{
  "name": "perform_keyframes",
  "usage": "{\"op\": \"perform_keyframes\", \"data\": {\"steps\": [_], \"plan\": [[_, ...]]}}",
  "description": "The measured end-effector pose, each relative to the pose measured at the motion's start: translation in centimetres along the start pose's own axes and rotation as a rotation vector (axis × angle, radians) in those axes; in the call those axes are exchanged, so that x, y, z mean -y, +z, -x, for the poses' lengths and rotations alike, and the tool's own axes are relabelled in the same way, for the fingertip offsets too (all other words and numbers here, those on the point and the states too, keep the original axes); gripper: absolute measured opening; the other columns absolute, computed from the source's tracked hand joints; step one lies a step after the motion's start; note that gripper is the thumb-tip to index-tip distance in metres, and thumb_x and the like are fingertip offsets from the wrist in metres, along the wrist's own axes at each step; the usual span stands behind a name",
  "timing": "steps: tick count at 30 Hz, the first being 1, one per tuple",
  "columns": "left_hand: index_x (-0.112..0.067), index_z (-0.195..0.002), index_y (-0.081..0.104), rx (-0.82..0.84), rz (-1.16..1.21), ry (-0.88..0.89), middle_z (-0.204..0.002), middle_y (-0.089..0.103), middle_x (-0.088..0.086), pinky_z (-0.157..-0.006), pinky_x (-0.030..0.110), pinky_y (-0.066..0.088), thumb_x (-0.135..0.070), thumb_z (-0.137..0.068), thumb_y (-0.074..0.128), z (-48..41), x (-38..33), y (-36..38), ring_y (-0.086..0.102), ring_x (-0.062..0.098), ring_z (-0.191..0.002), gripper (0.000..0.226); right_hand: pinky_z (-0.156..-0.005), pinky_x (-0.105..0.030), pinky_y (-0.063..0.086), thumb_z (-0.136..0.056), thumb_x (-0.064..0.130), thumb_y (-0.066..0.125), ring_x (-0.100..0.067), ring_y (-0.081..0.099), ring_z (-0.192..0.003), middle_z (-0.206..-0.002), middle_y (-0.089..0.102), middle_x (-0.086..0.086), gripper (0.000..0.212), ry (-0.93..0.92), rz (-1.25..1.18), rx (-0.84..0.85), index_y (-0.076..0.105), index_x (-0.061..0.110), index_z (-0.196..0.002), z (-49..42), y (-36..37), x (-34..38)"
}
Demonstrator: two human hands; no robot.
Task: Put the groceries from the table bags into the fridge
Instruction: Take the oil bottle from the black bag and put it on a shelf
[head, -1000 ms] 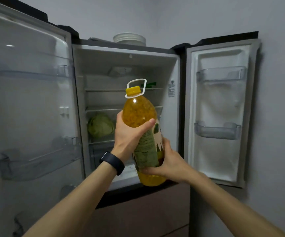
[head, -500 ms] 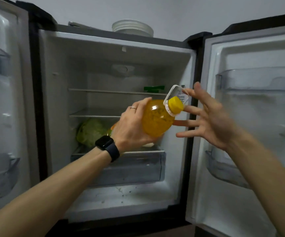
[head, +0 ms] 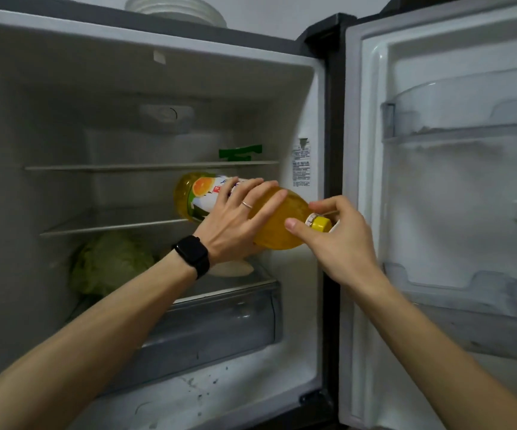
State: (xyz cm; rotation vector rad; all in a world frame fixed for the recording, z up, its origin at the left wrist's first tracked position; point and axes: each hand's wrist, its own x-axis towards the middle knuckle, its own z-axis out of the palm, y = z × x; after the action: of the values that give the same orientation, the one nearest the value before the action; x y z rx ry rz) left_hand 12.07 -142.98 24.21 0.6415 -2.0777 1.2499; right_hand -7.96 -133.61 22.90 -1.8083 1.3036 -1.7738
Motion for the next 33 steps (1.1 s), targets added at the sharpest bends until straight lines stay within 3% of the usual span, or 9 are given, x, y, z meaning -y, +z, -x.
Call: {"op": "perform_keyframes", "data": {"steps": [10,16,20,22,24,26,29,31,33], "plan": [[-0.021,-0.151,0.009,-0.036,0.144,0.055,-0.155,0.024,0.012,-0.108,0.073,0.027,-0.046,-0.068,0.087,-0.3,5.2,6.0,0.032,0.042,-0.141,0.116,-0.066,-0.014,0.045,-0.081,0.045,0.079,-0.006,0.055,-0.088,-0.103,0.052,0.016,0.043,-0.019,0.079,-0.176,0.047,0.036,-0.107,-2.4,5.4,-1.1],[-0.027,-0.153,0.01,0.069,0.194,-0.078,-0.16,0.024,0.01,-0.109,0.059,0.039,-0.064,-0.071,0.075,0.3,8.3,7.8,0.036,0.035,-0.142,0.111,-0.062,-0.012,0.041,-0.085,0.045,0.076,-0.009,0.056,-0.09,-0.099,0.054,0.015,0.037,-0.009,0.058,-0.238,0.05,0.032,-0.109,-4.8,8.9,-1.6],[-0.048,-0.153,0.003,0.256,0.187,-0.25,-0.156,0.027,0.009,-0.1,0.057,0.045,-0.074,-0.069,0.069,0.1,10.3,6.7,0.041,0.039,-0.131,0.11,-0.057,-0.007,0.037,-0.091,0.045,0.067,0.0,0.053,-0.083,-0.09,0.054,0.02,0.025,0.045,-0.085,-0.278,0.055,0.033,-0.11,-7.0,11.4,-1.7],[-0.059,-0.149,-0.002,0.412,0.279,-0.309,-0.157,0.026,0.007,-0.102,0.052,0.044,-0.062,-0.073,0.073,-0.1,11.7,6.1,0.039,0.038,-0.133,0.106,-0.067,-0.011,0.048,-0.095,0.035,0.061,-0.006,0.06,-0.091,-0.095,0.058,0.016,0.017,0.158,-0.329,-0.281,0.059,0.032,-0.112,-8.6,12.6,-2.4],[-0.066,-0.143,0.014,0.493,0.665,-0.485,-0.159,0.027,0.001,-0.105,0.042,0.04,-0.048,-0.077,0.067,0.0,12.8,5.8,0.038,0.03,-0.137,0.087,-0.086,-0.03,0.058,-0.097,0.028,0.058,-0.013,0.063,-0.102,-0.11,0.063,0.006,0.023,0.242,-0.548,-0.291,0.062,0.028,-0.12,-9.8,14.0,-3.4],[-0.069,-0.134,0.032,0.438,0.997,-0.677,-0.159,0.03,-0.003,-0.107,0.035,0.036,-0.048,-0.076,0.057,-0.1,12.9,6.2,0.039,0.022,-0.136,0.066,-0.096,-0.032,0.054,-0.1,0.026,0.055,-0.013,0.061,-0.112,-0.125,0.063,0.003,0.031,0.237,-0.542,-0.31,0.06,0.025,-0.132,-10.3,15.4,-5.0],[-0.056,-0.148,0.023,0.434,0.924,-0.793,-0.16,0.031,-0.004,-0.111,0.032,0.03,-0.075,-0.082,0.053,-0.4,11.7,8.1,0.038,0.023,-0.14,0.074,-0.099,-0.018,0.043,-0.105,0.041,0.042,-0.009,0.047,-0.132,-0.15,0.048,0.006,0.048,0.155,-0.301,-0.296,0.039,0.029,-0.152,-10.2,17.4,-7.1],[-0.049,-0.153,0.014,0.444,0.862,-0.82,-0.157,0.035,-0.004,-0.106,0.028,0.032,-0.084,-0.075,0.052,-0.7,10.9,9.2,0.04,0.023,-0.14,0.094,-0.113,-0.032,0.034,-0.102,0.052,0.034,-0.013,0.033,-0.144,-0.159,0.035,0.011,0.056,0.11,-0.18,-0.254,0.026,0.037,-0.156,-10.3,18.3,-8.6],[-0.047,-0.154,0.012,0.454,0.893,-0.849,-0.157,0.034,-0.004,-0.102,0.027,0.031,-0.085,-0.07,0.057,-1.1,11.0,10.0,0.04,0.023,-0.139,0.103,-0.112,-0.032,0.026,-0.1,0.056,0.032,-0.013,0.027,-0.146,-0.159,0.033,0.013,0.057,0.07,-0.118,-0.255,0.024,0.041,-0.155,-10.8,18.9,-9.7]]}}
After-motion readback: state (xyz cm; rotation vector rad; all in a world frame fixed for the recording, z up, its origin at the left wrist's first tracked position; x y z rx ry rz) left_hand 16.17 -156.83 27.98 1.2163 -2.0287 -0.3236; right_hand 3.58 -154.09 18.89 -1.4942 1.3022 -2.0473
